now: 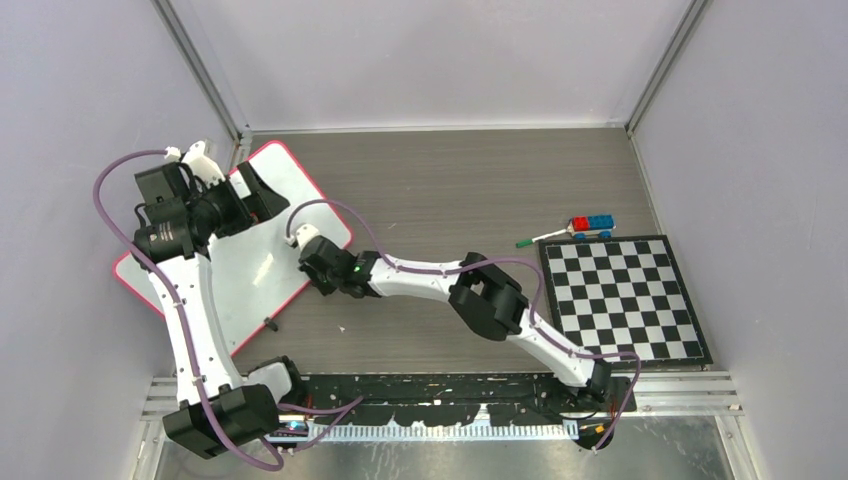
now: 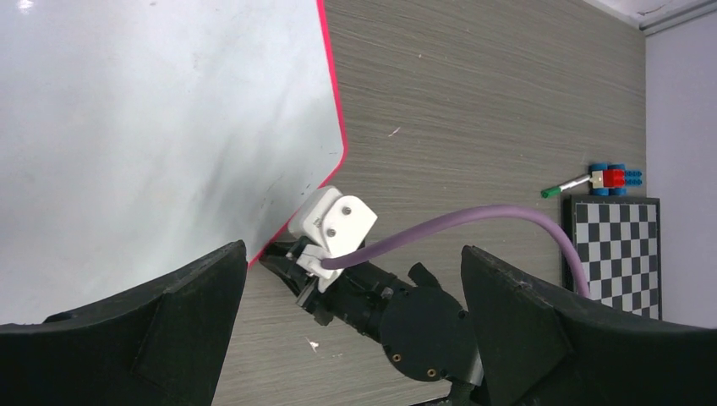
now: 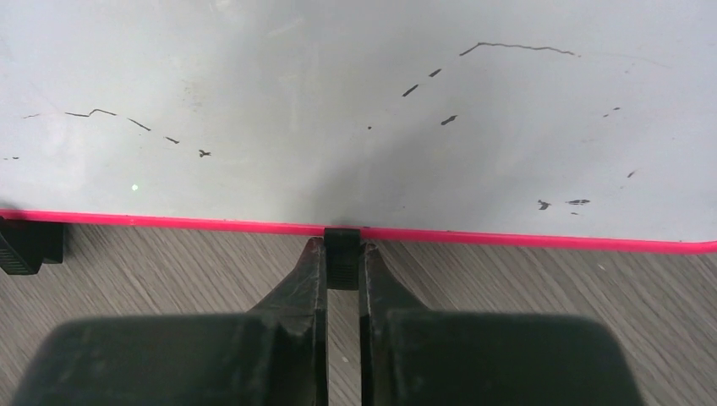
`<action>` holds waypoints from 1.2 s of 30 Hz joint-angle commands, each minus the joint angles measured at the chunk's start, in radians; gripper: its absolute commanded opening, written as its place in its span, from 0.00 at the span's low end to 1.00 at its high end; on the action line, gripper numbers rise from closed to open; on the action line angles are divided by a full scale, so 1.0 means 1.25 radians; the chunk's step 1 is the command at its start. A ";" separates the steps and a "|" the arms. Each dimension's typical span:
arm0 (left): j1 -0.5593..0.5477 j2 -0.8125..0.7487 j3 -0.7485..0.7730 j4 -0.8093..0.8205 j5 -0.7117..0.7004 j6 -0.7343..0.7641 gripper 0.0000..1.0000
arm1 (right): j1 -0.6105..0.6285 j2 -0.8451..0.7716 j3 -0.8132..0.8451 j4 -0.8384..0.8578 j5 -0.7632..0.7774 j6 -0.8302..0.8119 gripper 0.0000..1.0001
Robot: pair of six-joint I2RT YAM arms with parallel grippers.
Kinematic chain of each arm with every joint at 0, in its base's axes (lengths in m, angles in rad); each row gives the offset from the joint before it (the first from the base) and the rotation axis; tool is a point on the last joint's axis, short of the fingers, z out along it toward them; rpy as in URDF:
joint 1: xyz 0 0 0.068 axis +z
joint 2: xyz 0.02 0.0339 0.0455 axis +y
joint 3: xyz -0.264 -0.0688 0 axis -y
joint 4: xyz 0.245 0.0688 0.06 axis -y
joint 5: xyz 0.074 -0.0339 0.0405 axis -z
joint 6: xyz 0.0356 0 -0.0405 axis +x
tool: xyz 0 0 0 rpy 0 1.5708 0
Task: Write a sentence on the whiteboard
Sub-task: Pick up the whiteboard stand from the corner of the board, then put down the whiteboard stand at the center of the board.
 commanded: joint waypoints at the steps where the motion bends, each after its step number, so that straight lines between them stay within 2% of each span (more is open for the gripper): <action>1: 0.007 -0.005 0.004 0.017 0.040 -0.003 1.00 | -0.054 -0.137 -0.134 0.045 0.036 0.000 0.00; 6: 0.006 0.001 0.007 0.019 0.067 0.001 1.00 | -0.106 -0.245 -0.300 0.105 0.021 -0.027 0.00; 15: 0.005 0.002 0.018 0.013 0.134 0.021 1.00 | -0.241 -0.403 -0.551 0.134 -0.024 -0.081 0.00; 18: 0.006 -0.006 0.028 0.025 0.191 0.024 1.00 | -0.283 -0.456 -0.633 0.144 -0.041 -0.110 0.00; 27: -0.031 0.009 0.130 0.015 0.239 0.018 1.00 | -0.401 -0.605 -0.795 0.137 -0.097 -0.186 0.00; 36: -0.138 0.044 0.132 -0.081 0.180 0.108 1.00 | -0.507 -0.721 -0.899 0.090 -0.192 -0.281 0.00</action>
